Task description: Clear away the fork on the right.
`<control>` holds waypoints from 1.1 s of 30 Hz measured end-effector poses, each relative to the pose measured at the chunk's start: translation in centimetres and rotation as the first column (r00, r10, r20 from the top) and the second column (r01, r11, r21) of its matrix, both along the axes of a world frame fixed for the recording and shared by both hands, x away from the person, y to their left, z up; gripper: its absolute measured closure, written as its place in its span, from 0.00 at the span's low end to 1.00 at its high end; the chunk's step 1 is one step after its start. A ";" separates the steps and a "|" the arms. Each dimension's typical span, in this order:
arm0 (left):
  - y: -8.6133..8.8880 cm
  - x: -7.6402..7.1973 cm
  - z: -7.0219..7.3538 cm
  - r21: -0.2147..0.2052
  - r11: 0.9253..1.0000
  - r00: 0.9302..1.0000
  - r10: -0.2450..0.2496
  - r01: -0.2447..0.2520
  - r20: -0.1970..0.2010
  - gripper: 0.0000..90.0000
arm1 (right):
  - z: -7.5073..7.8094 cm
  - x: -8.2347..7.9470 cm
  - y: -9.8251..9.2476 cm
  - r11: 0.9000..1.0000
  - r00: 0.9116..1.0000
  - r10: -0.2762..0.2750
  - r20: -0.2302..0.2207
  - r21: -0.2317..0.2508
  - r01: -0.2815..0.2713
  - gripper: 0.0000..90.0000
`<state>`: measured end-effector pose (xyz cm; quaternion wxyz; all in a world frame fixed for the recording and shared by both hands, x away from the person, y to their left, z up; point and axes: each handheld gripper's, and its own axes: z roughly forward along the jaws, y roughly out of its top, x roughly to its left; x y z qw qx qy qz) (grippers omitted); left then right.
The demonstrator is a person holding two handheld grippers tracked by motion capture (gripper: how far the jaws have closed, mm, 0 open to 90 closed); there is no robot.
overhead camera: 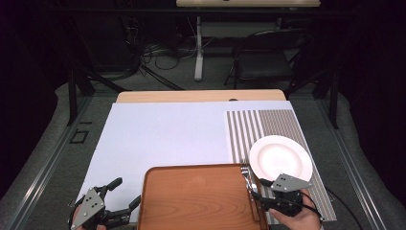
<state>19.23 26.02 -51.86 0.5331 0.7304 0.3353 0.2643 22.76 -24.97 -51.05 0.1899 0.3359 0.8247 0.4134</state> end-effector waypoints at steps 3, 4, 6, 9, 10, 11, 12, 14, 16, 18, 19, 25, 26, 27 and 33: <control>0.0 0.0 0.0 -0.005 1.000 1.000 0.002 -0.002 -0.003 0.18 | 0.3 0.1 -0.9 0.999 0.999 -0.045 0.025 0.009 0.045 0.34; 0.1 0.0 0.0 -0.005 1.000 1.000 0.002 -0.002 -0.004 0.18 | 0.4 0.2 -1.4 0.997 0.996 -0.077 0.038 0.021 0.076 0.24; 0.1 0.0 0.0 -0.002 1.000 1.000 0.001 -0.001 -0.001 0.18 | 0.5 0.2 -1.6 0.995 0.995 -0.095 0.043 0.026 0.094 0.20; 0.0 0.0 0.0 -0.004 1.000 1.000 0.000 0.000 -0.002 0.18 | 0.5 0.3 -2.5 0.989 0.988 -0.146 0.059 0.043 0.143 0.16; 0.0 0.0 0.0 -0.002 1.000 1.000 0.001 -0.001 0.000 0.18 | 0.3 0.5 -3.1 0.987 0.986 -0.160 0.055 0.040 0.158 0.10; 0.0 -0.1 0.0 -0.001 1.000 1.000 0.001 -0.001 0.002 0.18 | 0.3 0.5 -3.1 0.987 0.986 -0.160 0.055 0.040 0.158 0.10; 0.0 -0.1 0.1 -0.002 1.000 1.000 -0.001 0.001 0.002 0.18 | 0.2 0.7 -3.4 0.985 0.985 -0.167 0.047 0.042 0.165 0.05; 0.1 -0.1 0.1 -0.006 1.000 1.000 0.001 -0.001 0.003 0.18 | 0.2 0.7 -4.0 0.981 0.981 -0.188 0.048 0.063 0.185 0.00; 0.2 -0.1 0.0 -0.007 1.000 1.000 0.004 -0.004 0.001 0.18 | 0.3 0.8 -4.5 0.978 0.979 -0.198 0.049 0.082 0.194 0.00; 0.3 0.0 0.0 -0.011 1.000 1.000 0.012 -0.012 -0.001 0.18 | 0.4 0.9 -4.8 0.972 0.973 -0.222 0.061 0.087 0.217 0.00; 0.4 0.0 0.0 -0.014 1.000 1.000 0.015 -0.015 0.001 0.18 | 0.5 1.0 -5.0 0.972 0.972 -0.225 0.062 0.080 0.220 0.00; 0.4 -0.1 0.1 -0.020 1.000 1.000 0.013 -0.013 0.000 0.18 | 0.7 1.1 -5.5 0.967 0.965 -0.251 0.070 0.067 0.247 0.00; 0.4 -0.1 0.1 -0.020 1.000 1.000 0.012 -0.012 0.000 0.18 | 0.7 1.1 -5.6 0.967 0.965 -0.251 0.072 0.061 0.247 0.00; 0.4 -0.1 0.0 -0.018 1.000 1.000 0.012 -0.012 0.000 0.18 | 0.7 1.1 -5.6 0.968 0.966 -0.248 0.075 0.047 0.245 0.00; 0.4 -0.1 0.0 -0.021 1.000 1.000 0.015 -0.015 0.000 0.18 | 0.9 1.1 -5.6 0.970 0.965 -0.239 0.103 -0.008 0.241 0.00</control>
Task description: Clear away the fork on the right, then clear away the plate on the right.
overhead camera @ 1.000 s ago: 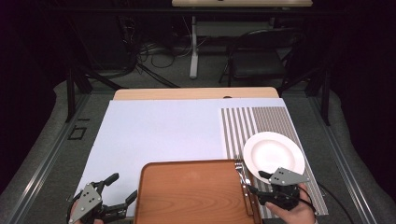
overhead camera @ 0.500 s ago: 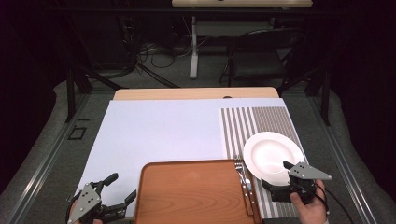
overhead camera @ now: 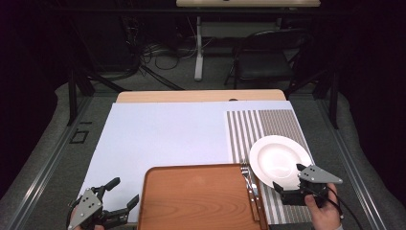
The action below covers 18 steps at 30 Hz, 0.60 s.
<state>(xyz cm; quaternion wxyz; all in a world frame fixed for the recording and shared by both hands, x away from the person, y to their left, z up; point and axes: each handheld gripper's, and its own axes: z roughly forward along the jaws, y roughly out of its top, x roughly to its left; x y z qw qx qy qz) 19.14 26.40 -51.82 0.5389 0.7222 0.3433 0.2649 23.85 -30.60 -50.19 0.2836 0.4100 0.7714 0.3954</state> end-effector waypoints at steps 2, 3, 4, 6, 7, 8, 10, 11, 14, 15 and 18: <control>0.0 0.0 0.0 0.002 1.000 1.000 0.001 -0.001 0.001 0.18 | 0.1 -0.1 0.0 1.000 1.000 0.000 0.000 -0.021 0.000 0.00; 0.0 0.0 0.0 0.001 1.000 1.000 -0.002 0.002 0.000 0.18 | 0.1 -0.1 0.0 0.999 1.000 0.002 0.015 -0.050 -0.002 0.00; -0.1 0.0 0.0 0.002 1.000 1.000 -0.003 0.003 0.000 0.18 | 0.2 -0.2 0.1 0.997 1.000 0.001 0.025 -0.078 0.001 0.00; -0.1 0.0 0.0 0.003 1.000 1.000 -0.003 0.003 -0.001 0.18 | 0.3 -0.3 0.1 0.993 0.999 -0.002 0.039 -0.120 0.007 0.00; -0.1 0.0 0.0 0.004 1.000 1.000 -0.002 0.002 -0.001 0.18 | 0.4 -0.3 0.0 0.991 0.999 -0.006 0.039 -0.132 0.011 0.00; -0.1 0.0 0.0 0.004 1.000 1.000 -0.002 0.002 -0.002 0.18 | 0.5 -0.3 0.0 0.989 0.999 -0.008 0.040 -0.145 0.014 0.00; -0.1 0.1 -0.1 0.004 1.000 1.000 0.000 0.000 -0.001 0.18 | 0.4 -0.2 0.0 0.989 0.999 -0.007 0.040 -0.149 0.013 0.00; -0.2 0.2 -0.1 0.001 1.000 1.000 -0.001 0.001 -0.007 0.18 | 0.3 -0.2 0.1 0.988 0.999 -0.007 0.035 -0.157 0.012 0.00; -0.3 0.3 -0.1 0.012 1.000 1.000 -0.008 0.008 -0.007 0.18 | 0.2 -0.2 0.3 0.983 0.999 0.004 0.032 -0.182 0.002 0.00; -0.4 0.3 -0.1 0.012 1.000 1.000 -0.009 0.009 -0.007 0.18 | 0.2 -0.2 0.3 0.983 0.999 0.004 0.032 -0.182 0.002 0.00; -0.4 0.2 -0.1 0.014 1.000 1.000 -0.010 0.010 -0.002 0.18 | 0.1 -0.2 0.4 0.978 0.999 0.008 0.031 -0.210 -0.002 0.00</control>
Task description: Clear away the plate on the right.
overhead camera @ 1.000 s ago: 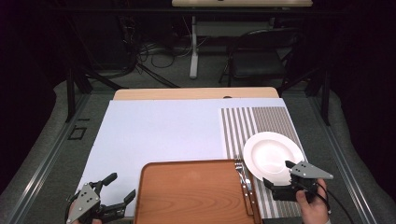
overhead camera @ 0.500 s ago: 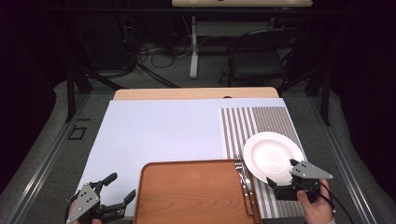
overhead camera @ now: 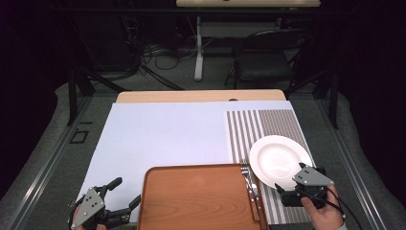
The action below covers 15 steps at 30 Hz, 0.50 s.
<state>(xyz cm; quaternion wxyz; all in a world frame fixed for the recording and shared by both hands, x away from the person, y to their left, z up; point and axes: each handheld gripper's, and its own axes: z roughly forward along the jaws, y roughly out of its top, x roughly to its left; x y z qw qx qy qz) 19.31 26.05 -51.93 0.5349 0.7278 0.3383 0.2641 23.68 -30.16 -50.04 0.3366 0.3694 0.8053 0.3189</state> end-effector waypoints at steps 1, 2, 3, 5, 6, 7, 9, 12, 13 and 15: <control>0.0 0.0 0.0 -0.001 1.000 1.000 -0.001 0.001 -0.002 0.18 | 0.0 0.0 0.0 1.000 1.000 0.001 -0.002 -0.005 -0.001 0.00; 0.1 -0.1 0.0 -0.004 1.000 1.000 0.002 -0.002 -0.005 0.18 | -0.1 0.0 0.0 1.000 1.000 0.005 -0.010 -0.018 -0.005 0.00; 0.1 -0.1 0.0 -0.003 1.000 1.000 0.004 -0.004 -0.002 0.18 | -0.1 0.0 0.0 1.000 1.000 0.004 -0.008 -0.018 -0.004 0.00; 0.1 -0.1 0.1 -0.006 1.000 1.000 0.005 -0.005 0.001 0.18 | -0.2 0.0 0.1 1.000 1.000 0.007 -0.012 -0.027 -0.007 0.00; 0.1 -0.1 0.1 -0.004 1.000 1.000 0.004 -0.004 0.000 0.18 | -0.3 0.0 0.1 0.999 1.000 0.012 -0.018 -0.034 -0.012 0.00; 0.1 -0.1 0.1 0.000 1.000 1.000 0.000 0.000 -0.001 0.18 | -0.5 0.0 0.1 0.999 1.000 0.014 -0.025 -0.045 -0.016 0.00; 0.0 -0.1 0.0 0.000 1.000 1.000 0.001 -0.001 -0.003 0.18 | -0.6 0.0 0.1 0.999 0.999 0.017 -0.034 -0.051 -0.019 0.00; 0.0 -0.1 0.0 -0.002 1.000 1.000 0.001 -0.001 -0.005 0.18 | -1.0 0.2 0.2 0.997 0.999 0.022 -0.047 -0.069 -0.025 0.00; 0.1 -0.1 0.0 -0.003 1.000 1.000 0.001 -0.001 -0.005 0.18 | -1.3 0.2 0.4 0.996 0.998 0.024 -0.055 -0.084 -0.028 0.00; 0.1 -0.1 0.0 -0.003 1.000 1.000 0.002 -0.002 -0.004 0.18 | -1.4 0.3 0.4 0.995 0.998 0.027 -0.056 -0.093 -0.032 0.00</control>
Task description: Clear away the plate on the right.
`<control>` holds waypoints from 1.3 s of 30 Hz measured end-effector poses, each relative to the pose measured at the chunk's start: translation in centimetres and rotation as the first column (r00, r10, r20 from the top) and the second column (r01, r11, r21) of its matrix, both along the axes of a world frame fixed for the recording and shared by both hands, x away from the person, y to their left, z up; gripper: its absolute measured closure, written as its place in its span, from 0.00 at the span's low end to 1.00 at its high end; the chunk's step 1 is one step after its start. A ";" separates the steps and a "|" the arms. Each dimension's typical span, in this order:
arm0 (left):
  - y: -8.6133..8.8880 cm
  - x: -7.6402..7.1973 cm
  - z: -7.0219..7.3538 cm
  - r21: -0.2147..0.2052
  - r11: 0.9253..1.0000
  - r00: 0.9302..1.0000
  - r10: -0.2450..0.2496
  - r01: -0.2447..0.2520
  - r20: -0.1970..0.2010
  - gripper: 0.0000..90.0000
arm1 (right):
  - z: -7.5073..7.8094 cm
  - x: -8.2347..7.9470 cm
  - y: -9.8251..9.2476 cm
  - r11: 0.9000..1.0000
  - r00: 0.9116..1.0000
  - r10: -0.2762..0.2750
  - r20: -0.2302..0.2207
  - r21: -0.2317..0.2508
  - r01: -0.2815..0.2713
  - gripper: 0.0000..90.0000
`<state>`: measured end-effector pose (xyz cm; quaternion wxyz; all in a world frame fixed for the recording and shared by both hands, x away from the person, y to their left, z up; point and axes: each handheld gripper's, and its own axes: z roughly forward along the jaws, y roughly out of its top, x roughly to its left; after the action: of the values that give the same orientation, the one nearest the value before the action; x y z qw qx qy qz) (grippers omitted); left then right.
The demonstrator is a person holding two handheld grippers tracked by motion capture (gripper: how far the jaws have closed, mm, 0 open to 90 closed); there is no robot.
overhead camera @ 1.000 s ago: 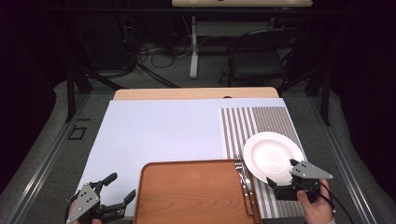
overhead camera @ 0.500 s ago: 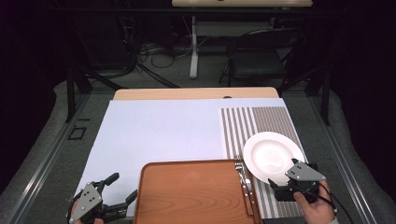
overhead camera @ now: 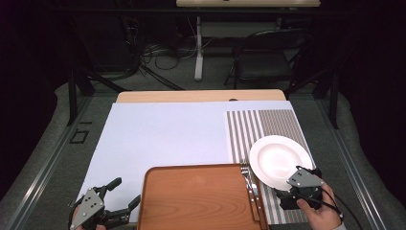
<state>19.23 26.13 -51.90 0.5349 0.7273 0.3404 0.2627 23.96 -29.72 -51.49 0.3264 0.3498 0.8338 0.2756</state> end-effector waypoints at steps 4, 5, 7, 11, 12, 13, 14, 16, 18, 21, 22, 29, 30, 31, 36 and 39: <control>0.0 -0.1 0.0 0.001 1.000 1.000 0.000 0.000 0.002 0.18 | -0.5 0.1 0.3 0.999 1.000 0.011 -0.014 -0.037 -0.011 0.00; 0.0 -0.1 0.0 0.001 1.000 1.000 0.000 0.000 0.002 0.18 | -0.6 0.2 0.4 0.999 1.000 0.012 -0.016 -0.044 -0.013 0.00; 0.0 0.0 0.0 0.003 1.000 1.000 0.000 0.000 0.001 0.18 | -0.8 0.2 0.5 0.998 1.000 0.010 -0.024 -0.068 -0.012 0.00; 0.0 0.0 0.0 0.000 1.000 1.000 -0.001 0.001 -0.001 0.18 | -1.4 0.4 0.7 0.992 1.000 -0.001 -0.028 -0.130 -0.002 0.00; 0.0 0.0 0.0 0.002 1.000 1.000 -0.002 0.002 -0.002 0.18 | -1.5 0.5 0.7 0.991 1.000 -0.001 -0.027 -0.133 -0.003 0.00; -0.1 0.0 0.0 0.003 1.000 1.000 -0.002 0.002 -0.001 0.18 | -1.7 0.7 0.7 0.990 1.000 0.003 -0.028 -0.140 -0.007 0.00; -0.1 0.0 0.0 0.004 1.000 1.000 -0.002 0.002 -0.001 0.18 | -1.7 0.7 0.7 0.990 1.000 0.003 -0.028 -0.140 -0.007 0.00; -0.1 0.0 0.0 0.004 1.000 1.000 -0.002 0.002 -0.001 0.18 | -1.9 0.8 0.6 0.988 0.999 -0.007 -0.031 -0.154 0.002 0.00; 0.0 0.0 0.0 0.001 1.000 1.000 -0.002 0.002 -0.001 0.18 | -2.1 1.0 0.5 0.985 0.999 -0.017 -0.028 -0.172 0.012 0.00; 0.0 0.0 0.0 -0.001 1.000 1.000 -0.001 0.001 -0.002 0.18 | -2.4 1.2 0.3 0.979 0.999 -0.027 -0.034 -0.201 0.020 0.00; 0.0 0.0 0.0 0.001 1.000 1.000 -0.002 0.002 -0.001 0.18 | -2.6 1.2 0.3 0.979 0.999 -0.033 -0.033 -0.202 0.026 0.00; 0.0 0.0 0.0 0.001 1.000 1.000 -0.004 0.004 -0.002 0.18 | -2.9 1.6 0.1 0.966 0.999 -0.049 -0.016 -0.254 0.043 0.00; 0.0 0.0 0.0 0.001 1.000 1.000 -0.004 0.004 -0.002 0.18 | -3.0 1.6 0.1 0.964 0.999 -0.049 -0.012 -0.262 0.044 0.00; 0.0 0.0 0.0 0.002 1.000 1.000 -0.004 0.004 -0.001 0.18 | -3.0 1.6 0.1 0.964 0.999 -0.049 -0.012 -0.262 0.044 0.00; -0.1 0.0 0.0 0.003 1.000 1.000 -0.003 0.003 0.000 0.18 | -3.1 1.8 0.2 0.958 0.999 -0.037 0.010 -0.285 0.038 0.00; -0.1 0.0 0.0 0.005 1.000 1.000 -0.006 0.006 -0.002 0.18 | -3.1 1.9 0.2 0.954 0.999 -0.033 0.013 -0.297 0.035 0.00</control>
<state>19.24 26.06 -51.90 0.5335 0.7299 0.3382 0.2611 25.85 -29.50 -54.63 0.3833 0.3100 0.8582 0.1430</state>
